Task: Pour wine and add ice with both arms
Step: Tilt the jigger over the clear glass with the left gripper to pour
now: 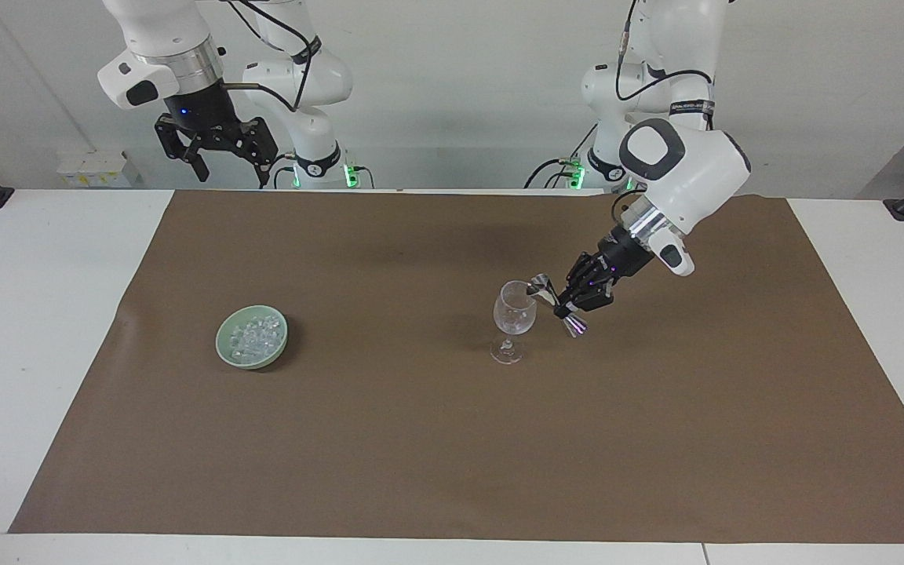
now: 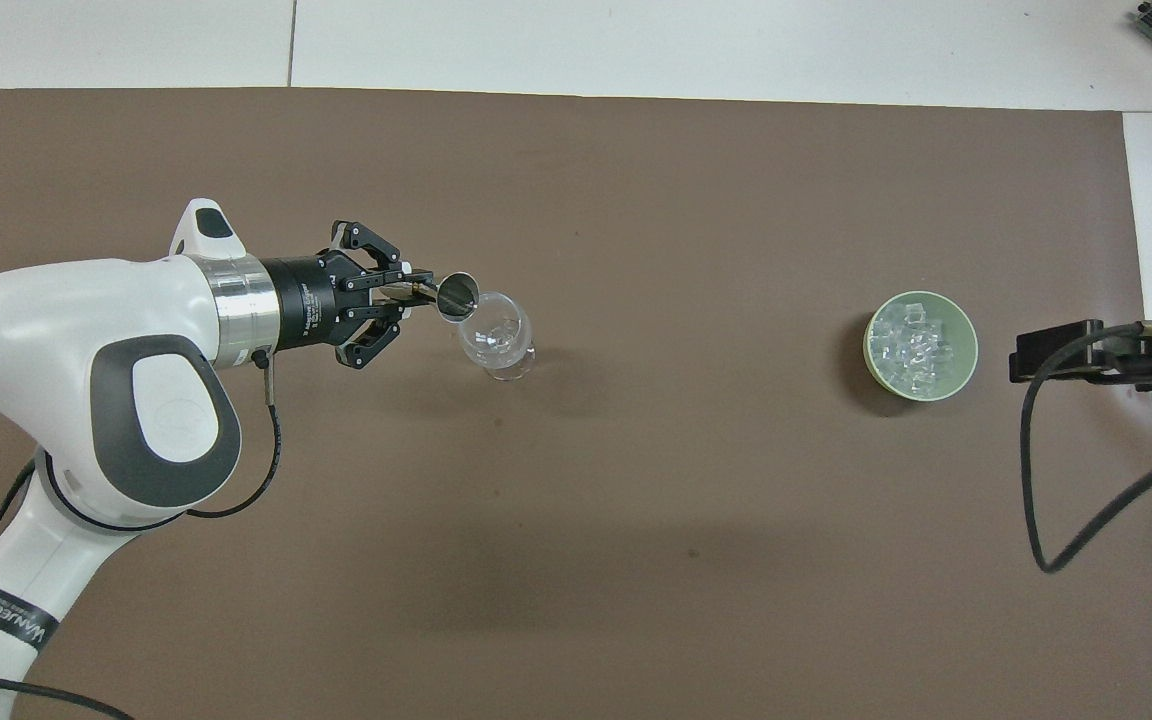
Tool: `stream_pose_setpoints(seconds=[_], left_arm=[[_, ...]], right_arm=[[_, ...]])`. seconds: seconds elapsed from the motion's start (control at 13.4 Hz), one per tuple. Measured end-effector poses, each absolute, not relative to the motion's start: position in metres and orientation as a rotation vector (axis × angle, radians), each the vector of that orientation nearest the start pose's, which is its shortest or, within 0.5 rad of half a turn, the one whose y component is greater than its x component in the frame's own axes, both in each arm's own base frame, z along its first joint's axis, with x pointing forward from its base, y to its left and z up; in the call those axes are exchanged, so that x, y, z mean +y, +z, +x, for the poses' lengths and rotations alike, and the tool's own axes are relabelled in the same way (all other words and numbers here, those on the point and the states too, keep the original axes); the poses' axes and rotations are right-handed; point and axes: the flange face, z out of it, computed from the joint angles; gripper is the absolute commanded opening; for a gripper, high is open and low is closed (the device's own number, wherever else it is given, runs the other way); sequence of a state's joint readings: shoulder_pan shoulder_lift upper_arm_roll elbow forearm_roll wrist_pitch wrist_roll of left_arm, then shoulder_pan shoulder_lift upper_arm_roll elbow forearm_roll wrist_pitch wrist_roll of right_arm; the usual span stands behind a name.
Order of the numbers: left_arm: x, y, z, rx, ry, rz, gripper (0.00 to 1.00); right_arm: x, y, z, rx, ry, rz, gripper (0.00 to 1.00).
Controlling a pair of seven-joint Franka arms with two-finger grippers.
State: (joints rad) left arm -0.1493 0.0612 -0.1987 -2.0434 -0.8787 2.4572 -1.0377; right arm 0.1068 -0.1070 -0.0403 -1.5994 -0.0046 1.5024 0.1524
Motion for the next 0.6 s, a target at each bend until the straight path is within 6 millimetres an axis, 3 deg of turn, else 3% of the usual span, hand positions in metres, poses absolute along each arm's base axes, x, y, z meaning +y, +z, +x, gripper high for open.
stream_pose_setpoints(seconds=[0.6], left_arm=[[-0.2098,0.4564,0.5563,1.407,-0.143,1.986,0.0]], right_arm=[[0.0323,0.6622,0.5127,0.135,-0.015,-3.138,1.0]])
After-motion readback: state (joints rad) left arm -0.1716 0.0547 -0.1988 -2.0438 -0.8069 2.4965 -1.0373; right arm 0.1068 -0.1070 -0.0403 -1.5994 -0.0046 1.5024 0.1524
